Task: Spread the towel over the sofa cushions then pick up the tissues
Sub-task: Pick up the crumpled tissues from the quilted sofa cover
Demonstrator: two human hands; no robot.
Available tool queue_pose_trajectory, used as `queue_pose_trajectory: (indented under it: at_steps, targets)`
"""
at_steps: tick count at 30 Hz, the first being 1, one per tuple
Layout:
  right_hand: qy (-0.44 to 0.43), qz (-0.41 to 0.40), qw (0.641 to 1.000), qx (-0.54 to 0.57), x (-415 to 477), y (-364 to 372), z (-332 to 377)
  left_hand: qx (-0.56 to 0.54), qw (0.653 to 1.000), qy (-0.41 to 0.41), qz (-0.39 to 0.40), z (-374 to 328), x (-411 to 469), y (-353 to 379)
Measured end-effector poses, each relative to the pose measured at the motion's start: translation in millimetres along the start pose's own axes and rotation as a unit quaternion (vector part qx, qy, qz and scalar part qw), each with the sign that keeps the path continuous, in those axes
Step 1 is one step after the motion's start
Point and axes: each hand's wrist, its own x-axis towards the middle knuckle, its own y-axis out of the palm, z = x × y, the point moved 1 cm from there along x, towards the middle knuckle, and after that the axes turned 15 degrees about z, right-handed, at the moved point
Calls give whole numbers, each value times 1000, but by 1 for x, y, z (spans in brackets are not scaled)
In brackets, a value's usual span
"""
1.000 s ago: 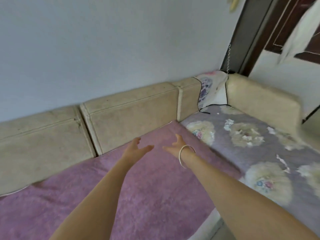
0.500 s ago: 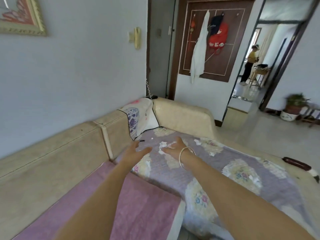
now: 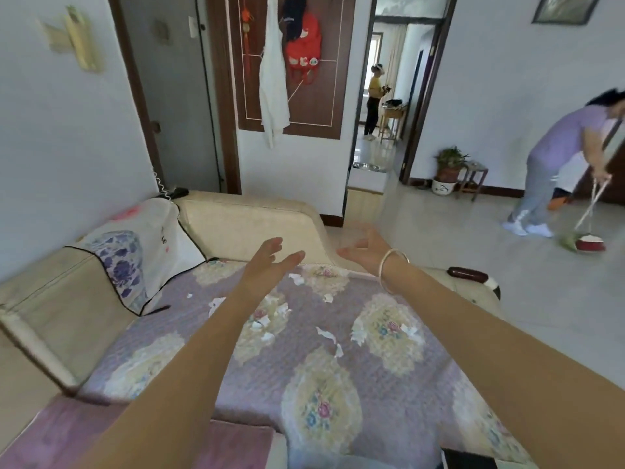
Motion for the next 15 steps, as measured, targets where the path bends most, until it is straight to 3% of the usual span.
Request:
queue_pose_trajectory:
  at_steps: [9,15]
  targets:
    - [97,-70,993,16,98,-69,-78,7,997,-36,63,57,150,14]
    - [167,-64,983,29,158,-91,-148,5,987,-102,121,119,229,46]
